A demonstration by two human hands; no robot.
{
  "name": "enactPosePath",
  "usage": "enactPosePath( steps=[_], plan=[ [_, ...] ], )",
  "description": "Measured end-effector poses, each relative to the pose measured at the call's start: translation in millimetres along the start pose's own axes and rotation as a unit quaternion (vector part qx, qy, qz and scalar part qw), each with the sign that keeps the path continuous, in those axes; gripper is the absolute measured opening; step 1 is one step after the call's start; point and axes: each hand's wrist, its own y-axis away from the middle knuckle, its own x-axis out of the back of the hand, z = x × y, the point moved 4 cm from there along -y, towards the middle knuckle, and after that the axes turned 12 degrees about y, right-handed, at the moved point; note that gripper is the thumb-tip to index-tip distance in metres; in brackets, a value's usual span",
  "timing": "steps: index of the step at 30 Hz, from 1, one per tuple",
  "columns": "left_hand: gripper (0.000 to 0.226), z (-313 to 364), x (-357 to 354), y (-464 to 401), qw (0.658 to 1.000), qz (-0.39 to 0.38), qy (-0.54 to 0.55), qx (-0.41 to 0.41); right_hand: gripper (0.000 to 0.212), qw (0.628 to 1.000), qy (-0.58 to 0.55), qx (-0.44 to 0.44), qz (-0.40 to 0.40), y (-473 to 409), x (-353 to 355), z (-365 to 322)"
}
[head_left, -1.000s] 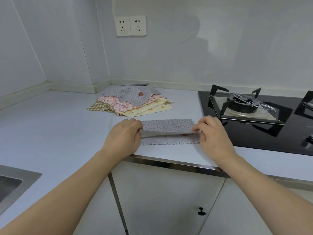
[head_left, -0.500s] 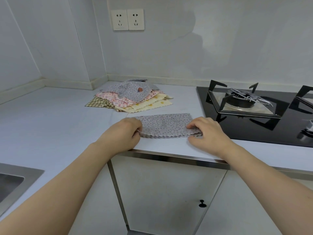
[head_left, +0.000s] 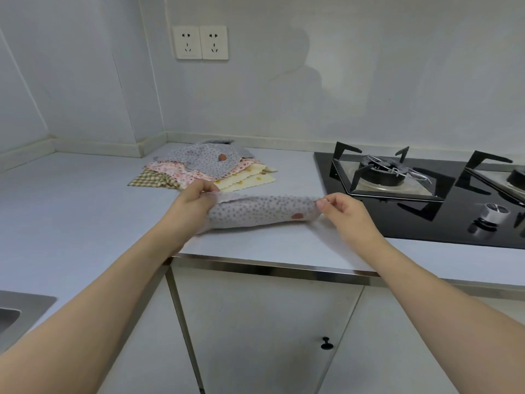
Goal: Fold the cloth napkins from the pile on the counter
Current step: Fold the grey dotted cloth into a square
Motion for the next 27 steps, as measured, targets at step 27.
enactPosePath(
  steps=[27],
  plan=[
    [0.019,33.5,10.0,9.1,0.997,-0.006,-0.063,-0.039,0.028,0.979,0.082,0.044,0.181,-7.2,23.1,-42.0]
  ],
)
